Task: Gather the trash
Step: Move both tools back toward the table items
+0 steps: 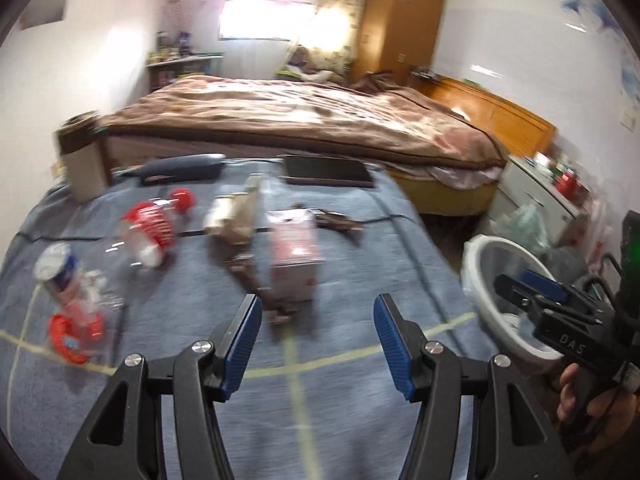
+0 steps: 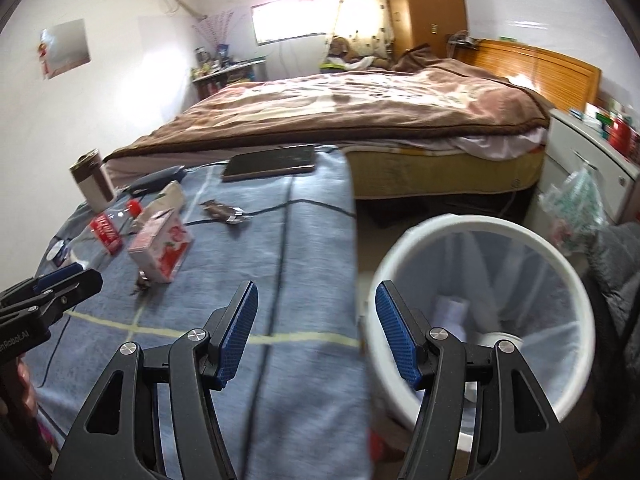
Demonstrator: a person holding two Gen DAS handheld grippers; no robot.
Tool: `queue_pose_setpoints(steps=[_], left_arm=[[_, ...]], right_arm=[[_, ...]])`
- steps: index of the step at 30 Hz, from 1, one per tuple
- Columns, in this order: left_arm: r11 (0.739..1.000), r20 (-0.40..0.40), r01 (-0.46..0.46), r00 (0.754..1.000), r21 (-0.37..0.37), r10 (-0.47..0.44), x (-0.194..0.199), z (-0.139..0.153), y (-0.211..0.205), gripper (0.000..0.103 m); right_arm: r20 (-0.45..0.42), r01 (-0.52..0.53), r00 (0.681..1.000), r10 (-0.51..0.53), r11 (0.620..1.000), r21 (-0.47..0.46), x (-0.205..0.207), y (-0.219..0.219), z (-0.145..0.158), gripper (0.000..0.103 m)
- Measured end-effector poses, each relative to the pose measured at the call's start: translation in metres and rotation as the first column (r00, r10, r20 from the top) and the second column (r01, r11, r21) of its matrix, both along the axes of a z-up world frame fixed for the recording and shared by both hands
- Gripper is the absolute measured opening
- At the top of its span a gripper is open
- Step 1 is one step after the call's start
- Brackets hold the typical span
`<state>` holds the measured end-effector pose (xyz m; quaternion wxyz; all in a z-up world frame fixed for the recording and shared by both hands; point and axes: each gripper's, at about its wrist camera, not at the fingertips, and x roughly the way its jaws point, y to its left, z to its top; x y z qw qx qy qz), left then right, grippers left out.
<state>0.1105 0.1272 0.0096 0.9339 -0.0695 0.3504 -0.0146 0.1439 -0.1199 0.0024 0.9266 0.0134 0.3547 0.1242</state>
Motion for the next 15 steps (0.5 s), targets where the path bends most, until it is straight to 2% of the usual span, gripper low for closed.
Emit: queue_pose_setpoints(steps=[2, 4, 12, 15], left_arm=[[0.999, 0.004, -0.040, 0.999, 0.019, 0.040, -0.004, -0.002, 0.015, 0.060], [0.998, 0.001, -0.062, 0.998, -0.002, 0.062, -0.007, -0.004, 0.033, 0.060], [0.986, -0.005, -0.167, 0.986, 0.000, 0.167, -0.017, -0.012, 0.089, 0.061], [0.984, -0.009, -0.175, 0.984, 0.014, 0.176, -0.019, -0.016, 0.103, 0.065]], right_arm=[[0.004, -0.024, 1.000, 0.024, 1.000, 0.000, 0.001, 0.011, 0.000, 0.063], [-0.003, -0.041, 0.999, 0.041, 0.999, -0.004, 0.003, 0.022, -0.001, 0.063], [-0.036, -0.112, 0.993, 0.113, 0.993, 0.044, 0.016, 0.060, -0.007, 0.063], [-0.032, -0.143, 0.989, 0.144, 0.989, 0.046, 0.019, 0.079, -0.007, 0.063]])
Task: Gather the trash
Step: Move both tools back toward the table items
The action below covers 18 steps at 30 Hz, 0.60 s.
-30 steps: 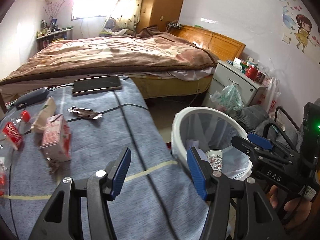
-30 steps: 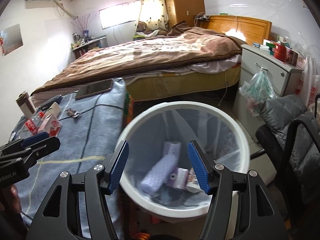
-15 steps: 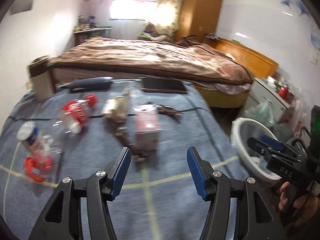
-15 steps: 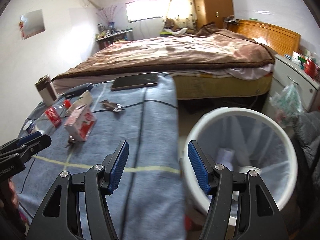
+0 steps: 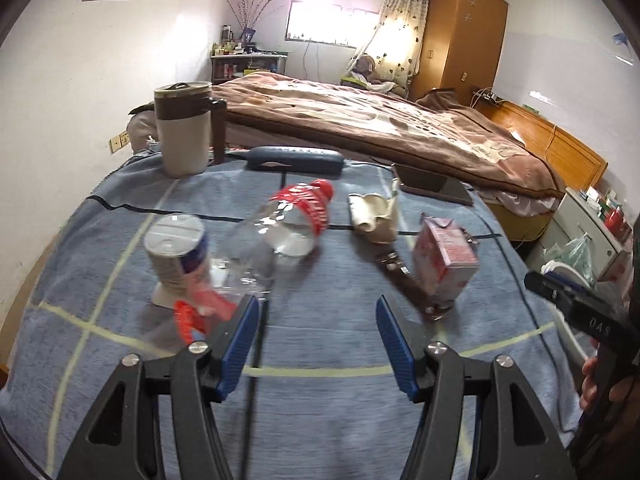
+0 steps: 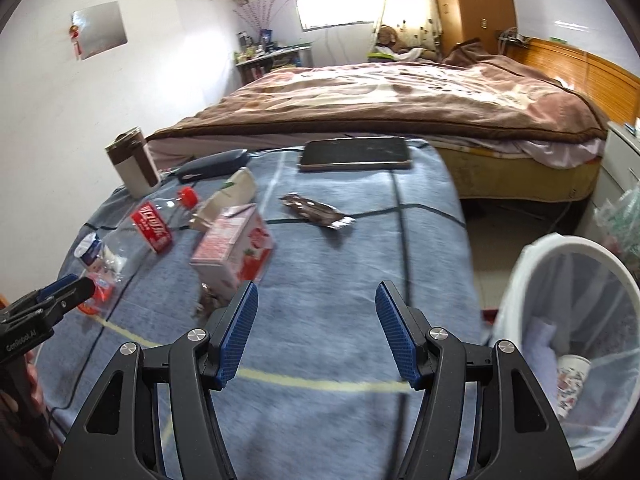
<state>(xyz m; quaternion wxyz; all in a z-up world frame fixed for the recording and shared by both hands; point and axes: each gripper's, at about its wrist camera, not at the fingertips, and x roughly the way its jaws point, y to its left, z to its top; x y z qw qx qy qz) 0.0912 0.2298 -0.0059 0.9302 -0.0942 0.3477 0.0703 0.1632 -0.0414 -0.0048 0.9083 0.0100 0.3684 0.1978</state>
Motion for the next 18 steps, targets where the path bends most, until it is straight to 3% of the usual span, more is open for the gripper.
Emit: queue_pose_setpoints(steps=[3, 15, 18], left_arm=[[0.999, 0.001, -0.029, 1.000, 0.039, 0.028, -0.003, -0.003, 0.013, 0.066], [0.998, -0.034, -0.056, 0.998, 0.022, 0.056, -0.013, -0.018, 0.062, 0.070], [0.999, -0.039, -0.040, 0.998, -0.014, 0.039, -0.014, -0.021, 0.070, 0.071]], right_arm=[[-0.002, -0.024, 1.000, 0.024, 1.000, 0.000, 0.004, 0.017, 0.000, 0.063], [0.005, -0.049, 0.999, 0.050, 0.998, -0.040, 0.021, 0.060, 0.002, 0.063], [-0.008, -0.045, 0.999, 0.045, 0.998, -0.043, 0.028, 0.064, -0.001, 0.063]])
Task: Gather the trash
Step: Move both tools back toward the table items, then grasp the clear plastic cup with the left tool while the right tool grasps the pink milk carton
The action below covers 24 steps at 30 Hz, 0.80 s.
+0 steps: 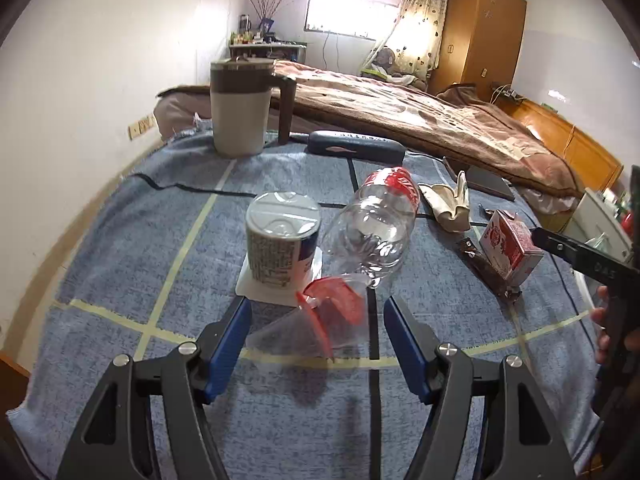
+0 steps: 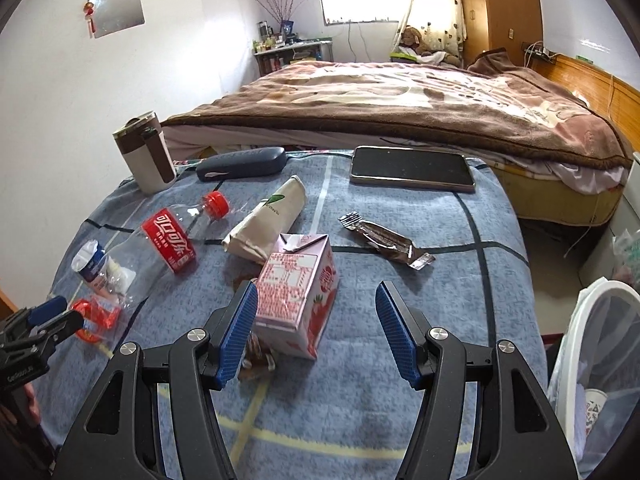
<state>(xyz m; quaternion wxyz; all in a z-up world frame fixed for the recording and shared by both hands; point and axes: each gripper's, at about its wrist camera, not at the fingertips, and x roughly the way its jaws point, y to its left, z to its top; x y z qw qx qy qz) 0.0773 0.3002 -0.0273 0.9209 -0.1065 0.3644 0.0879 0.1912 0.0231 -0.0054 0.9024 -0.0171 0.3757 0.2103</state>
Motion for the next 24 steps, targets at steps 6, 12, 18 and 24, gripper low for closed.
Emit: queue_pose_setpoints(steps=[6, 12, 18, 24], left_arm=[[0.998, -0.046, 0.045, 0.998, -0.050, -0.047, 0.008, -0.012, 0.007, 0.073], [0.994, -0.073, 0.093, 0.993, -0.055, -0.097, 0.008, -0.019, -0.004, 0.073], [0.987, -0.096, 0.149, 0.983, -0.066, -0.155, 0.008, -0.024, -0.017, 0.073], [0.991, -0.114, 0.132, 0.984, -0.024, -0.134, 0.008, -0.025, -0.019, 0.073]], right_arm=[[-0.018, -0.003, 1.000, 0.003, 1.000, -0.017, 0.004, 0.012, -0.006, 0.063], [-0.006, -0.007, 1.000, 0.007, 0.998, -0.061, 0.003, 0.019, -0.006, 0.071], [-0.007, -0.007, 1.000, 0.007, 0.998, -0.064, 0.001, 0.017, -0.006, 0.072], [-0.017, -0.045, 0.999, 0.044, 0.996, -0.077, -0.001, 0.025, -0.010, 0.072]])
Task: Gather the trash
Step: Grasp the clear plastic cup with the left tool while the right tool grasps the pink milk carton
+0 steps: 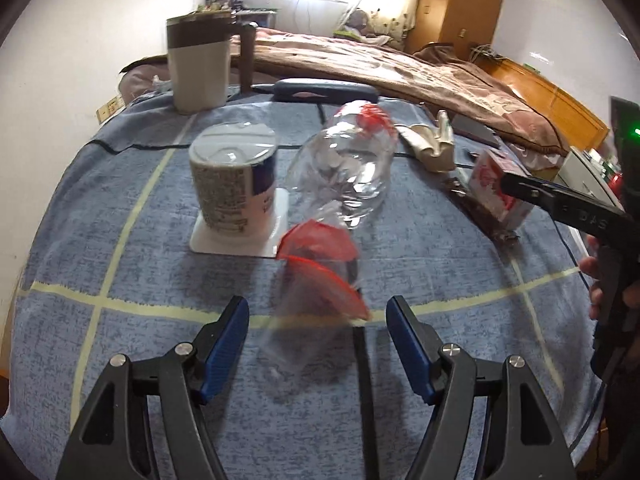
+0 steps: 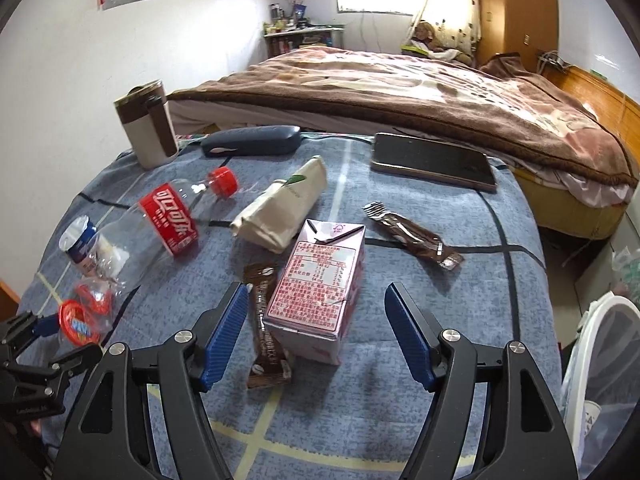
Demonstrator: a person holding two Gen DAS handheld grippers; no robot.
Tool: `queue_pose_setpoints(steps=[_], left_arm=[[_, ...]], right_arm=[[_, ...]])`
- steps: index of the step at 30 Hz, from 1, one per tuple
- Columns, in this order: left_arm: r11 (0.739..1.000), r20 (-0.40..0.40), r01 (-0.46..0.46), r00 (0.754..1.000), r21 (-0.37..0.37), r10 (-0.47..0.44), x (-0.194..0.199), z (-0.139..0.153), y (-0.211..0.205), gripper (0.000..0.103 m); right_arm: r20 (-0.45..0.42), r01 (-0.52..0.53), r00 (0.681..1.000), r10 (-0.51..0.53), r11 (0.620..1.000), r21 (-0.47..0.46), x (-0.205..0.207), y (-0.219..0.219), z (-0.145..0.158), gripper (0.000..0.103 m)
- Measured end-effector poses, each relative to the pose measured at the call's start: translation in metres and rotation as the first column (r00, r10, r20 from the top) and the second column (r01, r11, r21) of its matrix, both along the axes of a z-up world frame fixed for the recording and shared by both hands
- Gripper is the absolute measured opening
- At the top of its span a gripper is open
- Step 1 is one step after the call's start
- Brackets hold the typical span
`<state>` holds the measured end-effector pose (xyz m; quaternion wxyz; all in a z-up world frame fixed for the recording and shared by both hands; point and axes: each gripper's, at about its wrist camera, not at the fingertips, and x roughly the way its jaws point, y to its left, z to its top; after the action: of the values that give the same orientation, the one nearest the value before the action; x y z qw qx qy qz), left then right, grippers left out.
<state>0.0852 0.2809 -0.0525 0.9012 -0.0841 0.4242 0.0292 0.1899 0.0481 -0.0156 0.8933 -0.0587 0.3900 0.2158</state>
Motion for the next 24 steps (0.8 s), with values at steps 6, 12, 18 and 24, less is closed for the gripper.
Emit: queue_pose_setpoints(steps=[6, 12, 18, 24], left_arm=[[0.999, -0.004, 0.031, 1.000, -0.011, -0.031, -0.001, -0.002, -0.003, 0.069], [0.999, -0.004, 0.042, 0.999, -0.021, -0.042, -0.002, -0.002, -0.003, 0.053], [0.999, -0.010, 0.052, 0.999, -0.017, -0.052, -0.002, -0.002, -0.005, 0.035], [0.999, -0.009, 0.033, 0.999, -0.036, -0.033, 0.000, -0.002, -0.006, 0.034]], right_arm=[[-0.005, 0.030, 1.000, -0.030, 0.999, -0.029, 0.007, 0.001, -0.007, 0.072], [-0.021, 0.069, 0.997, -0.069, 0.998, -0.003, 0.009, -0.008, -0.009, 0.072], [-0.014, 0.081, 0.997, -0.081, 0.997, 0.003, 0.008, -0.010, -0.008, 0.046], [-0.018, 0.088, 0.996, -0.088, 0.996, 0.016, 0.009, -0.014, -0.009, 0.040]])
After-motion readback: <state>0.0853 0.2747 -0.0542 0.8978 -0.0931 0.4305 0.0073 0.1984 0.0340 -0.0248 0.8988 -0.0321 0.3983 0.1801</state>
